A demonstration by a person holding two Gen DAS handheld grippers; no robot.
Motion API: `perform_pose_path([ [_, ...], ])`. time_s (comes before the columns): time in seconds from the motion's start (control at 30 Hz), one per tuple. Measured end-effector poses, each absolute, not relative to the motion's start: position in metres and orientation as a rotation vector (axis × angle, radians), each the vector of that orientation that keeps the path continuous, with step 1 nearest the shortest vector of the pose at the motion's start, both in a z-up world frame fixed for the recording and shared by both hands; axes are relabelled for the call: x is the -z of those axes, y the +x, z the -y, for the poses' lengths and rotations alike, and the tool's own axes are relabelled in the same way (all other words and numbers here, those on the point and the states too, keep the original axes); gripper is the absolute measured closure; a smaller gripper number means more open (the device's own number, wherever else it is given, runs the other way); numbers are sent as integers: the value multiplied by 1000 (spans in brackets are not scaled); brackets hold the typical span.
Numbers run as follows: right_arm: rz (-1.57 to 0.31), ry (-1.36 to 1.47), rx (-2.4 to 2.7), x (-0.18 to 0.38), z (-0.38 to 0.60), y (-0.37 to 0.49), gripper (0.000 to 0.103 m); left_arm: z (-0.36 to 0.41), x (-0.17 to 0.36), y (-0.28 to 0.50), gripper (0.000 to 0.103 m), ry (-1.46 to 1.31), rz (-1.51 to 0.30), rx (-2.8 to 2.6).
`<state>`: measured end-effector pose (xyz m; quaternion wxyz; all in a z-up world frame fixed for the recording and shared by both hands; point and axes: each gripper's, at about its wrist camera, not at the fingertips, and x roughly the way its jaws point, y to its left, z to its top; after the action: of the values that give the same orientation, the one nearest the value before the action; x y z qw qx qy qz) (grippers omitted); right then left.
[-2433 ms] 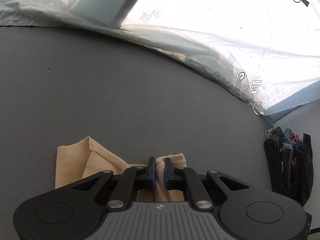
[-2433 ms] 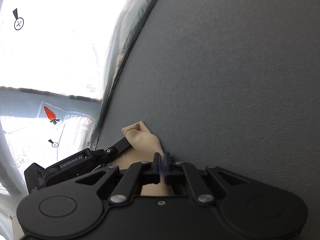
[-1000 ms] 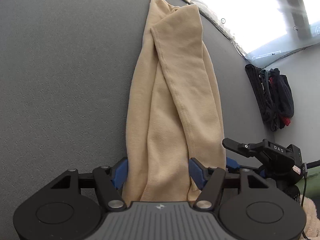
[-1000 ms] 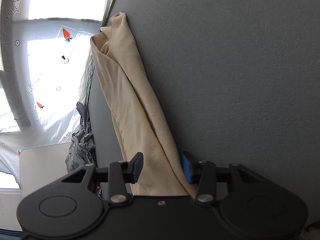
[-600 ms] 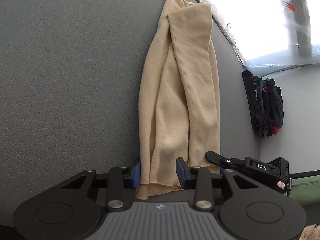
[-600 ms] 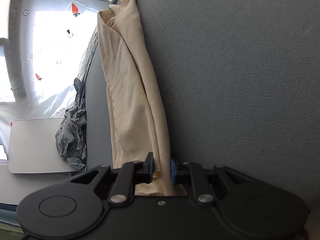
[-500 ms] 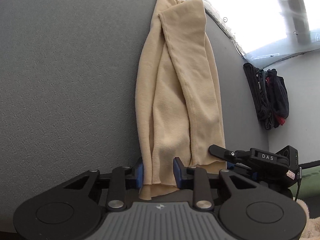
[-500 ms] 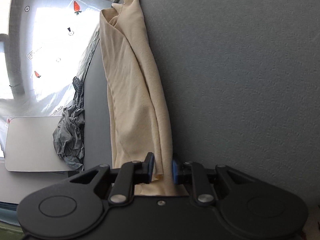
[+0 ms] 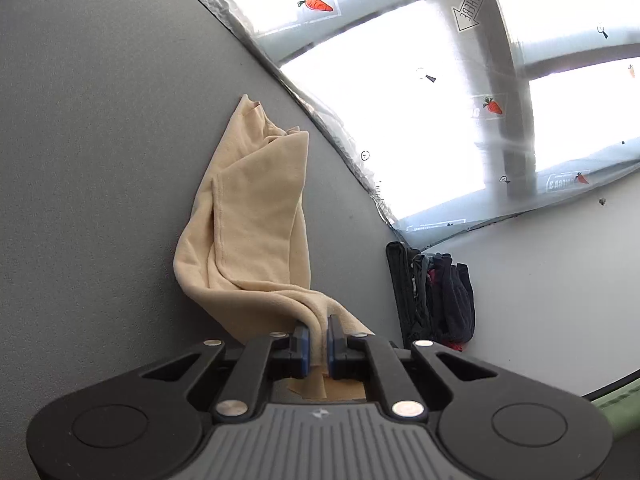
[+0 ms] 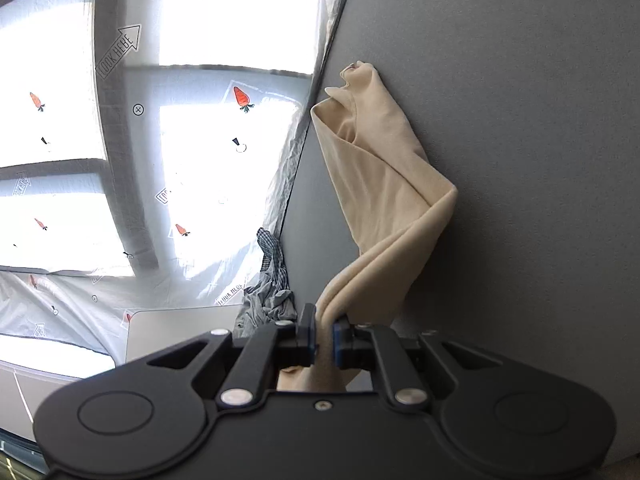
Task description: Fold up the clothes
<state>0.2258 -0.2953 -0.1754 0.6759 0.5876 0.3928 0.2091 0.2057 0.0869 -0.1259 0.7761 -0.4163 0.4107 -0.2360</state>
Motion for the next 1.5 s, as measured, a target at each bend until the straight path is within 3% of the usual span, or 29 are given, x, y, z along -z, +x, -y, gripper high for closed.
perform_pose_path([
  [0.43, -808, 1421, -455, 172, 305, 330, 94, -72, 103, 317, 94, -872, -795, 534],
  [0.93, -960, 1579, -290, 265, 315, 494, 93, -57, 181, 494, 95, -902, -900, 429],
  [1.17, -989, 1682, -241, 286, 317, 527, 82, -58, 200, 532, 93, -909, -947, 381],
  [1.2, -976, 1696, -239, 285, 319, 528, 80, -59, 198, 535, 91, -909, -947, 385],
  [1.27, -949, 1725, -233, 284, 322, 530, 66, -59, 194, 538, 87, -890, -947, 392],
  [1.33, -922, 1737, -224, 281, 325, 533, 61, -58, 188, 541, 71, -862, -940, 393],
  [1.4, -894, 1714, -203, 275, 330, 535, 61, -61, 182, 543, 57, -852, -899, 368],
  [1.5, -888, 1591, -202, 256, 333, 542, 60, -71, 173, 547, 53, -875, -861, 338],
])
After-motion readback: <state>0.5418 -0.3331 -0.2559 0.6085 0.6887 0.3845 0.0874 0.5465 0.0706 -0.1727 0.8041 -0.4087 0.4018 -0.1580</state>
